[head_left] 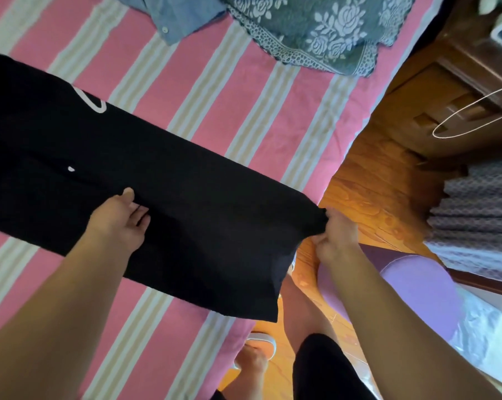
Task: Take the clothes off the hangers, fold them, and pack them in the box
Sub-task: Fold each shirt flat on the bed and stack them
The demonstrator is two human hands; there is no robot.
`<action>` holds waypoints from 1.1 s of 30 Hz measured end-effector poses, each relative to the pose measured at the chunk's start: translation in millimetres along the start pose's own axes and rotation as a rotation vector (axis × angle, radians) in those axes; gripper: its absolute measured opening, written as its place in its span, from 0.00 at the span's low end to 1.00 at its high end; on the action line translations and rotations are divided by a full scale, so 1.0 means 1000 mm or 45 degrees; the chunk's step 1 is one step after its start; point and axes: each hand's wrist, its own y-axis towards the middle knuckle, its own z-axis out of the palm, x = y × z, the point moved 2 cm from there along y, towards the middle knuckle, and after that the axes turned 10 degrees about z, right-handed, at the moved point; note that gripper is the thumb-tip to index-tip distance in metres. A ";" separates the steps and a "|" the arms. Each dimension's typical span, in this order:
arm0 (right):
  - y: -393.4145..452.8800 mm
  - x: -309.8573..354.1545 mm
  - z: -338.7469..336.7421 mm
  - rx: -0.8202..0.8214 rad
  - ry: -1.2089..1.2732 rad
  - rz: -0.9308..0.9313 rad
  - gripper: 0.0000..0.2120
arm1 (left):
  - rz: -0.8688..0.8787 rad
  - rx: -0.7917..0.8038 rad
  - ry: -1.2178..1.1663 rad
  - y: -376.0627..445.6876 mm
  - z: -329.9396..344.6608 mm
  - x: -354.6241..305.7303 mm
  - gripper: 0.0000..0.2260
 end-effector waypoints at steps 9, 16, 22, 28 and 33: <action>-0.002 -0.019 -0.013 0.210 0.273 -0.102 0.13 | 0.016 0.177 -0.109 -0.014 -0.005 0.003 0.10; -0.035 -0.065 -0.004 0.244 -0.234 0.135 0.17 | 0.013 0.146 -0.207 -0.023 -0.002 -0.001 0.04; -0.050 -0.084 -0.009 0.252 -0.283 0.462 0.12 | -0.028 0.035 -0.174 -0.024 -0.006 -0.008 0.22; -0.060 -0.053 -0.006 -0.021 -0.294 0.008 0.08 | -0.012 0.027 -0.263 -0.029 0.000 -0.012 0.06; -0.083 -0.025 -0.002 0.317 -0.014 -0.305 0.11 | 0.035 0.125 -0.598 -0.037 0.012 -0.018 0.06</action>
